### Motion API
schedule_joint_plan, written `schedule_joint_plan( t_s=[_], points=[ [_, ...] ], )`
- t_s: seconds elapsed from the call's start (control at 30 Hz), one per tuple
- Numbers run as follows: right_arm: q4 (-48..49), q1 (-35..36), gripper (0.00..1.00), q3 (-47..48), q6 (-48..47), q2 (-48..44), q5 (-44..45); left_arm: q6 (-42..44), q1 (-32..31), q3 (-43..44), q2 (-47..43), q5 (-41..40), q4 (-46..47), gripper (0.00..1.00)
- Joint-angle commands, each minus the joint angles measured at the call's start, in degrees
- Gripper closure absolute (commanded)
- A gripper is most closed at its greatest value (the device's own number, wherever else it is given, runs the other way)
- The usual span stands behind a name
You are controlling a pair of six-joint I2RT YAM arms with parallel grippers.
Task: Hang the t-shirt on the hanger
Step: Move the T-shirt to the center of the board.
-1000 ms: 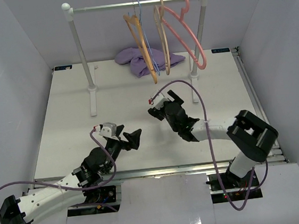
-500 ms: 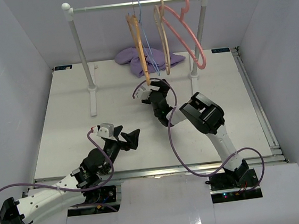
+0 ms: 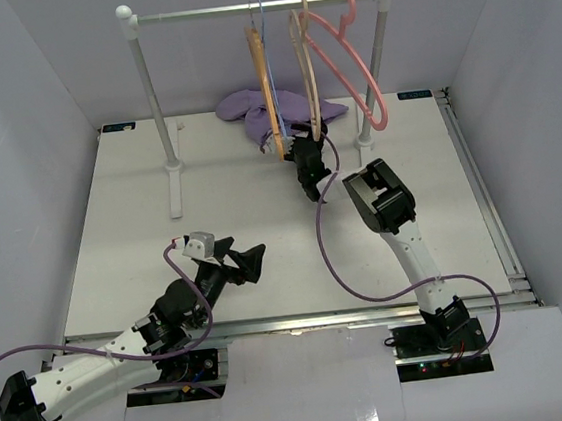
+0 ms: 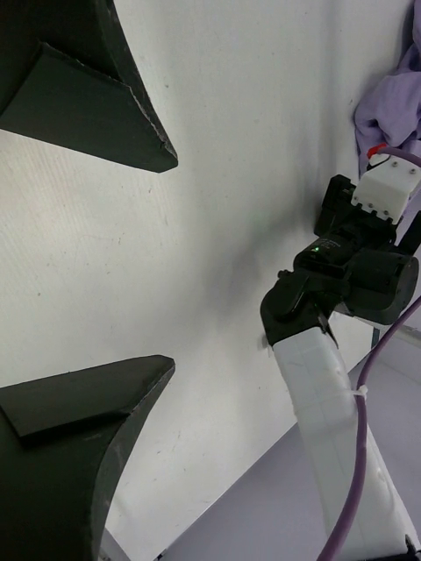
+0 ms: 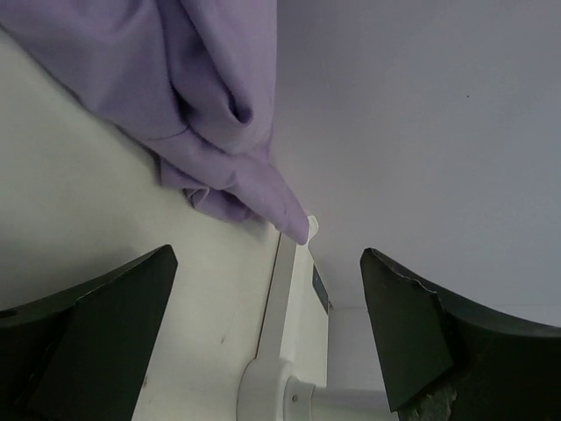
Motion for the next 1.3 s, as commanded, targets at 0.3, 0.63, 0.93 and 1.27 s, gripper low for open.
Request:
schedule_joint_plan(
  t_s=[0.3,0.63,0.93,1.27],
  points=[
    [-9.8,-3.6,0.37,23.1,-2.9,15.7,-14.2,-0.9,-0.2,0.9,-0.2,2.7,-0.6,0.04],
    [8.4,-0.3,0.92,1.9,-9.1,10.6,-11.0,-0.3,-0.2,1.8,3.2,1.7,0.4,0.04],
    [16.7,9.2,0.92,-35.8,3.2,-15.4,-1.9,-0.4,-0.2,-0.3,-1.0,-2.8,0.1,0.05],
    [5.9,27.9,0.92,-57.2,30.5,-39.0,12.9,-1.2,-0.2,-1.8,-4.9,-8.0,-0.4,0.07]
  ],
)
